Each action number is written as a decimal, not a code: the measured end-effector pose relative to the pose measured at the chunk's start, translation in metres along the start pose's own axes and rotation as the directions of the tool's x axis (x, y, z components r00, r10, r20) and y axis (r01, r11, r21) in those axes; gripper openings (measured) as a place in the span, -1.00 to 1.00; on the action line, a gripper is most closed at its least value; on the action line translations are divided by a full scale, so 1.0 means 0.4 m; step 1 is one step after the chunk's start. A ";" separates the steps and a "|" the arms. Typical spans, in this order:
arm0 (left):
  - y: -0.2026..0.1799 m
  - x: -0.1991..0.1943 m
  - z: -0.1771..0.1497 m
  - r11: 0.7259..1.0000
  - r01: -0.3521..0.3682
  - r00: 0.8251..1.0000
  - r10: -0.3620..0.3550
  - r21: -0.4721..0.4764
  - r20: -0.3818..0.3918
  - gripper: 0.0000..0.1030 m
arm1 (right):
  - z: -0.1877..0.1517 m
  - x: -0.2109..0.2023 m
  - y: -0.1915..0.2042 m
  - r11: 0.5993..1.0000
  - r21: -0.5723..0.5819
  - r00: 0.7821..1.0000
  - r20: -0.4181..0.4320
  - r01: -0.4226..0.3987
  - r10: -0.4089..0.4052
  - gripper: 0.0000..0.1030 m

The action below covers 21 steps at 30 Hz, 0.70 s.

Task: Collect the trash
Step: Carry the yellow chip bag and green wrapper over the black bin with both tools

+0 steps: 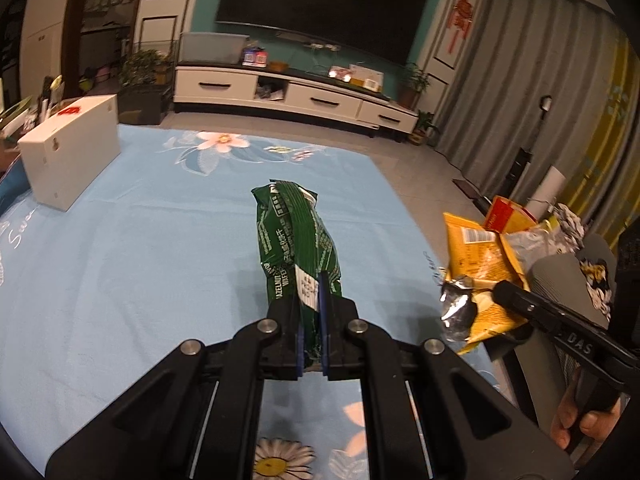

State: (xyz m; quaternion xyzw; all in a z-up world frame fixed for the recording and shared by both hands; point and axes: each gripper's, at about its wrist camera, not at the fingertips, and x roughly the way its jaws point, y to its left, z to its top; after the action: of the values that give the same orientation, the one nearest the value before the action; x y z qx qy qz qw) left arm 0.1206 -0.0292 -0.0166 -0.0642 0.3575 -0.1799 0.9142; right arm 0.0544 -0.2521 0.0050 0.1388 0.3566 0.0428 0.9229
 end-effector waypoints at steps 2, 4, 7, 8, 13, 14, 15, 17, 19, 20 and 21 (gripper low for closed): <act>-0.033 -0.006 -0.002 1.000 0.016 1.000 -0.015 0.018 -0.002 -0.87 | -0.003 -0.011 -0.017 1.000 0.010 1.000 0.007 0.003 -0.003 -0.70; -0.059 -0.002 -0.003 0.999 0.030 0.999 -0.030 0.032 -0.011 -0.87 | -0.007 -0.022 -0.038 1.000 0.027 1.000 0.013 0.004 -0.005 -0.70; -0.101 0.002 -0.010 0.997 0.059 0.998 -0.058 0.049 -0.030 -0.87 | -0.015 -0.040 -0.071 0.999 0.048 1.000 0.022 0.004 -0.005 -0.70; -0.119 0.003 -0.012 0.996 0.064 0.997 -0.062 0.062 -0.035 -0.87 | -0.016 -0.045 -0.078 0.999 0.052 1.000 0.026 0.005 -0.007 -0.70; -0.191 0.011 -0.017 0.990 0.082 0.996 -0.077 0.111 -0.050 -0.87 | -0.019 -0.075 -0.130 0.996 0.086 0.998 0.052 0.015 -0.020 -0.70; -0.202 0.015 -0.016 0.989 0.086 0.995 -0.080 0.120 -0.053 -0.87 | -0.019 -0.079 -0.142 0.995 0.094 0.998 0.056 0.017 -0.022 -0.70; -0.219 0.018 -0.017 0.987 0.089 0.995 -0.082 0.133 -0.057 -0.87 | -0.020 -0.085 -0.156 0.994 0.105 0.998 0.063 0.021 -0.028 -0.70; -0.247 0.026 -0.017 0.983 0.097 0.994 -0.087 0.156 -0.065 -0.87 | -0.021 -0.097 -0.186 0.991 0.129 0.996 0.074 0.031 -0.041 -0.70; -0.271 0.033 -0.016 0.979 0.106 0.993 -0.094 0.174 -0.072 -0.87 | -0.024 -0.103 -0.212 0.988 0.149 0.995 0.079 0.042 -0.054 -0.70; -0.284 0.037 -0.015 0.977 0.113 0.992 -0.100 0.182 -0.077 -0.87 | -0.026 -0.106 -0.226 0.986 0.162 0.995 0.082 0.048 -0.062 -0.70; -0.302 0.043 -0.015 0.974 0.123 0.990 -0.109 0.191 -0.084 -0.87 | -0.029 -0.111 -0.249 0.982 0.181 0.994 0.085 0.058 -0.074 -0.70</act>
State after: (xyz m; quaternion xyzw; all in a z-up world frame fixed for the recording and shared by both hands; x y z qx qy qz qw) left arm 0.0940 -0.1475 -0.0020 0.0119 0.3668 -0.2697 0.8903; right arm 0.0116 -0.3528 -0.0030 0.2105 0.3206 -0.0263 0.9232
